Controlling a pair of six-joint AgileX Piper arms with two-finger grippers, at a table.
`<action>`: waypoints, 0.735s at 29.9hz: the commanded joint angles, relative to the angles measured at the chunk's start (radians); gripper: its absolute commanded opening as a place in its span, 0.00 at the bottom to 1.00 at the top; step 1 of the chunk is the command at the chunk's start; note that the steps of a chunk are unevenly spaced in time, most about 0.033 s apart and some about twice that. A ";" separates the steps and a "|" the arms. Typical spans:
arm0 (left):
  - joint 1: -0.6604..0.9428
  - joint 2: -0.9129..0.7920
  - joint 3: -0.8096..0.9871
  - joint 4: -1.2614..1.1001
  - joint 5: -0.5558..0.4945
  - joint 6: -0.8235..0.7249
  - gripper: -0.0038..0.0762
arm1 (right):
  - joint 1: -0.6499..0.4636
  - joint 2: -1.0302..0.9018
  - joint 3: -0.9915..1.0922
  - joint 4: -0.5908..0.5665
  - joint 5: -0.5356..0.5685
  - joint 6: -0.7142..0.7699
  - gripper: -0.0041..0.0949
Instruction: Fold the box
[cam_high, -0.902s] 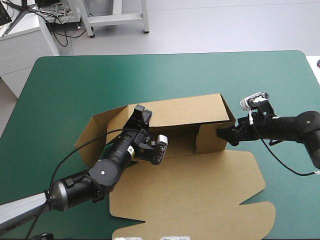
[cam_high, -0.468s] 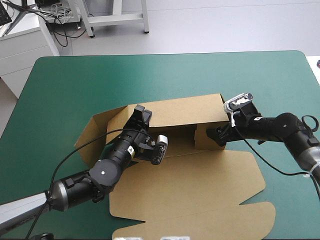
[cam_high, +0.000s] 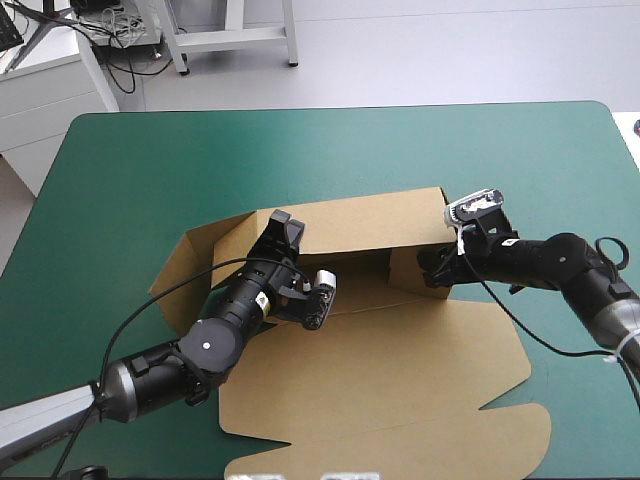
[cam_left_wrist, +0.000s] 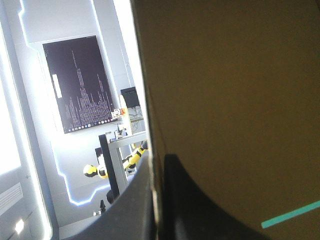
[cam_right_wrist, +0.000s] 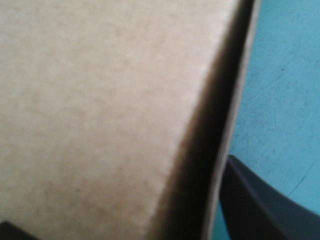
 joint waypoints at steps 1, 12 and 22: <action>-0.004 -0.024 -0.022 0.089 -0.004 0.017 0.04 | -0.005 -0.023 0.020 0.039 -0.041 -0.056 0.15; -0.004 -0.024 -0.022 0.089 -0.002 0.017 0.04 | -0.005 -0.049 0.032 0.249 -0.041 -0.238 0.03; -0.004 -0.024 -0.022 0.089 -0.002 0.015 0.04 | -0.005 -0.049 0.032 0.238 -0.007 -0.240 0.03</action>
